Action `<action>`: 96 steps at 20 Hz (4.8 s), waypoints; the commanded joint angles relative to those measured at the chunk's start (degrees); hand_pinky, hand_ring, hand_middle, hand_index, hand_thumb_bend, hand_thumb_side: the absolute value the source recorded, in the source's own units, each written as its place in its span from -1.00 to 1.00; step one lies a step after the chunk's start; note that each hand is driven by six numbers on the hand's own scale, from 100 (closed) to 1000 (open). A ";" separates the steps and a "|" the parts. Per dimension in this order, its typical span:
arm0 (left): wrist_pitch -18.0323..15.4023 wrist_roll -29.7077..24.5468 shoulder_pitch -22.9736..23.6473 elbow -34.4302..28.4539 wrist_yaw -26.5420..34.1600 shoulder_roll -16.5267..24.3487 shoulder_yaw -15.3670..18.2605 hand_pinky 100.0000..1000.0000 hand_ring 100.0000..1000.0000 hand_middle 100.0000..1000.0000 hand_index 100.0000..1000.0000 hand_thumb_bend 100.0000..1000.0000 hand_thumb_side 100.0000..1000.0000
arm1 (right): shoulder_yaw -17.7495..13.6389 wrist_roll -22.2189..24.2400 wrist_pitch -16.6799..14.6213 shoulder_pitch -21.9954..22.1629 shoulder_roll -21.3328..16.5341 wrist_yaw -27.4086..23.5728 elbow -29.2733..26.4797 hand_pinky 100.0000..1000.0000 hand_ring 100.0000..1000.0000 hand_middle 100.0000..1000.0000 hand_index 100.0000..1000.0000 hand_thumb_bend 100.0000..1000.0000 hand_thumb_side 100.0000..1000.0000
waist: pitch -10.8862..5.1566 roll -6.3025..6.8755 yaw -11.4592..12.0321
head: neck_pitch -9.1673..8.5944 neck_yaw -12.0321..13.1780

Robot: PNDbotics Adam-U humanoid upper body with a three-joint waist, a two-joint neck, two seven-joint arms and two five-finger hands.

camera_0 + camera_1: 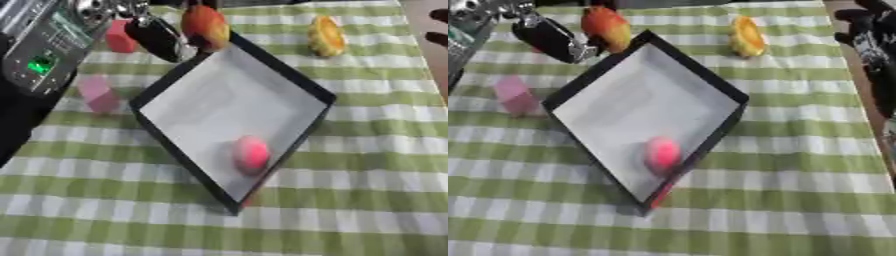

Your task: Pick up objects on the table and place them in the box.

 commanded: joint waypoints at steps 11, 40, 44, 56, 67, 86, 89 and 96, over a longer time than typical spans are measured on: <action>-2.00 -1.82 1.50 6.50 -2.33 -7.04 -2.09 0.32 0.34 0.26 0.24 -0.99 -1.00 | -0.82 -0.22 -0.16 -0.37 -2.11 0.29 -0.59 0.72 0.92 0.48 0.83 -1.00 0.11 | -1.76 0.00 -0.35 | 0.01 0.00; -6.35 -7.01 3.19 11.67 -1.93 -7.56 -2.61 0.59 0.60 0.55 0.67 -0.32 -0.42 | -0.59 0.03 0.20 0.33 -2.24 1.12 -0.74 0.72 0.92 0.48 0.83 -1.00 0.13 | -1.67 0.95 -0.61 | -0.07 0.16; -4.14 -4.99 2.55 7.33 0.43 -3.97 0.19 0.56 0.58 0.52 0.63 -0.40 -0.55 | -0.91 -0.27 0.10 0.68 -2.51 1.19 -0.79 0.72 0.92 0.48 0.83 -1.00 0.12 | -1.83 1.12 -0.05 | 0.11 -0.09; 1.14 1.86 5.35 14.38 2.43 13.42 12.29 0.58 0.61 0.54 0.66 -0.26 -0.61 | -2.27 -2.02 -0.30 1.71 -3.40 1.49 -1.49 0.71 0.92 0.48 0.82 -1.00 0.11 | -1.52 1.56 1.25 | -0.62 -1.78; -0.56 -2.81 8.46 23.00 12.31 20.60 13.32 0.63 0.64 0.54 0.70 0.06 -0.02 | -1.80 -1.77 -0.36 1.32 -3.30 1.76 -1.37 0.71 0.92 0.48 0.82 -1.00 0.11 | -0.79 1.17 0.30 | -1.04 -0.79; 7.15 -4.62 5.47 29.36 10.92 15.81 9.28 0.64 0.62 0.50 0.64 0.65 0.09 | -1.47 -1.02 -0.21 1.11 -3.01 1.52 -0.78 0.72 0.92 0.48 0.83 -1.00 0.12 | -1.06 1.35 -0.26 | -1.42 0.18; 6.75 -4.52 5.31 29.70 9.62 15.13 9.00 0.64 0.63 0.50 0.65 0.68 0.06 | -1.45 -0.91 -0.19 1.06 -2.93 1.48 -0.73 0.72 0.92 0.48 0.83 -1.00 0.13 | -1.01 1.33 -0.29 | -1.36 0.33; 5.88 -3.99 5.10 31.00 6.28 13.12 8.26 0.63 0.62 0.49 0.64 0.64 0.00 | -1.40 -0.70 -0.11 1.02 -2.67 1.48 -0.59 0.72 0.92 0.49 0.83 -1.00 0.13 | -0.99 1.29 -0.39 | -1.21 1.14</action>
